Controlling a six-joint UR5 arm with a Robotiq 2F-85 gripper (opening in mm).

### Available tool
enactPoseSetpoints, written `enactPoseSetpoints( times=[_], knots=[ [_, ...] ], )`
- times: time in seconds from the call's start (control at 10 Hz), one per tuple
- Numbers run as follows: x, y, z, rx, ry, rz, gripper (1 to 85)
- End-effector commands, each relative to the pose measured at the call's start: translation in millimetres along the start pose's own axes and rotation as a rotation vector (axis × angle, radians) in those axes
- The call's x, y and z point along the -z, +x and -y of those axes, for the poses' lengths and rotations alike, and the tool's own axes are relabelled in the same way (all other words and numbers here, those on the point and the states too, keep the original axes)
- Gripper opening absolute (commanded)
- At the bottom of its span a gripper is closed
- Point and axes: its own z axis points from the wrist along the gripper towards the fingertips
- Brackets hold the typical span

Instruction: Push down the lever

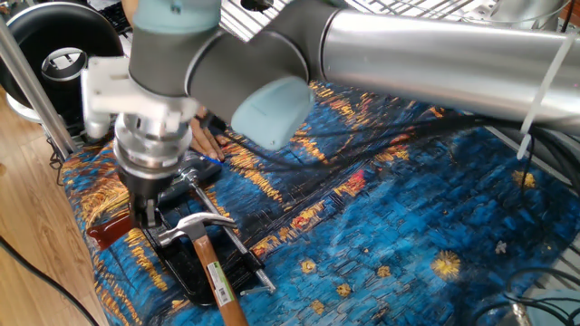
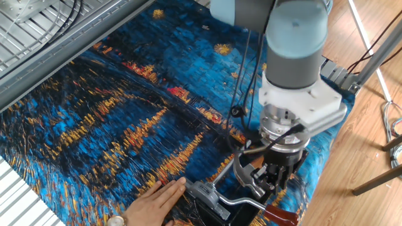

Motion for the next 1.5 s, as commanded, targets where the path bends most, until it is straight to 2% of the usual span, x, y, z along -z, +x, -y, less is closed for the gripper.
enactPoseSetpoints(
  times=[0.0,0.2,0.3,0.4,0.5,0.6,0.7,0.8,0.9,1.0,1.1,1.2,1.4],
  knots=[
    [5.2,-12.1,22.6,0.118,0.035,0.043,17.7],
    [7.2,-7.9,25.1,0.101,0.018,0.039,17.7],
    [7.9,-5.3,18.2,0.098,-0.010,0.030,19.0],
    [8.2,4.7,5.6,0.101,-0.060,-0.006,20.3],
    [9.5,20.6,-2.8,0.134,-0.097,-0.064,19.7],
    [11.1,29.5,-10.5,0.179,-0.131,-0.093,19.7],
    [12.0,33.4,-14.3,0.191,-0.148,-0.107,18.7],
    [10.8,27.6,-9.5,0.189,-0.127,-0.086,18.3],
    [7.7,14.5,5.8,0.170,-0.069,-0.034,18.3],
    [5.8,3.4,12.9,0.129,-0.041,0.016,18.3],
    [5.5,-1.7,20.7,0.084,-0.010,0.038,18.3],
    [4.1,1.4,31.2,0.024,0.025,0.032,18.3],
    [-5.9,-9.5,32.7,0.001,-0.003,0.073,19.0]
  ],
)
